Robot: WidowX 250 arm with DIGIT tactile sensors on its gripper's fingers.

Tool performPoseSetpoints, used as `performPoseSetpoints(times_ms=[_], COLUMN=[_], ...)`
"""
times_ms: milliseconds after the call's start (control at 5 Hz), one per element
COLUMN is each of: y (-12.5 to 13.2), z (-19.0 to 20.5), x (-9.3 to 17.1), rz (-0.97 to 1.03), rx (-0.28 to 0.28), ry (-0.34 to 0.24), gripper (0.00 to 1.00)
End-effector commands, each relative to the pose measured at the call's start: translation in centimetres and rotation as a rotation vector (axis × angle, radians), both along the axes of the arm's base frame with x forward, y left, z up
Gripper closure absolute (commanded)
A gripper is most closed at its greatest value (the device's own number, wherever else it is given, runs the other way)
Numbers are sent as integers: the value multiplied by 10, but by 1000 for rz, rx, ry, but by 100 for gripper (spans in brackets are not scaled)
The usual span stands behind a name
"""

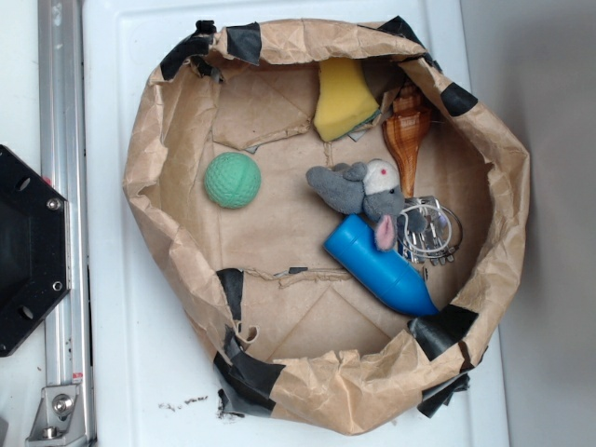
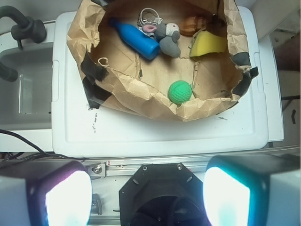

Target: Grab the gray animal.

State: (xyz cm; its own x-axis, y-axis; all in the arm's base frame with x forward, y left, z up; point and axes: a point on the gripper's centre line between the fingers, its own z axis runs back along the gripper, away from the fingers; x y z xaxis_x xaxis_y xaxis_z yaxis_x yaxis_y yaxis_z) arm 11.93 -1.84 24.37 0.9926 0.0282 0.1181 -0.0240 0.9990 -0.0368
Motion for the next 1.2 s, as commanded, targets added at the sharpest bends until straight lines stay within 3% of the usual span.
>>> performPoseSetpoints(times_ms=[0, 200, 400, 600, 1000], y=[0, 13, 15, 26, 34], z=[0, -29, -52, -74, -130], x=[0, 30, 58, 85, 137], rz=[0, -49, -134, -194, -230], rx=[0, 4, 85, 104, 177], ry=[0, -20, -105, -112, -16], gripper=[0, 0, 0, 0, 0])
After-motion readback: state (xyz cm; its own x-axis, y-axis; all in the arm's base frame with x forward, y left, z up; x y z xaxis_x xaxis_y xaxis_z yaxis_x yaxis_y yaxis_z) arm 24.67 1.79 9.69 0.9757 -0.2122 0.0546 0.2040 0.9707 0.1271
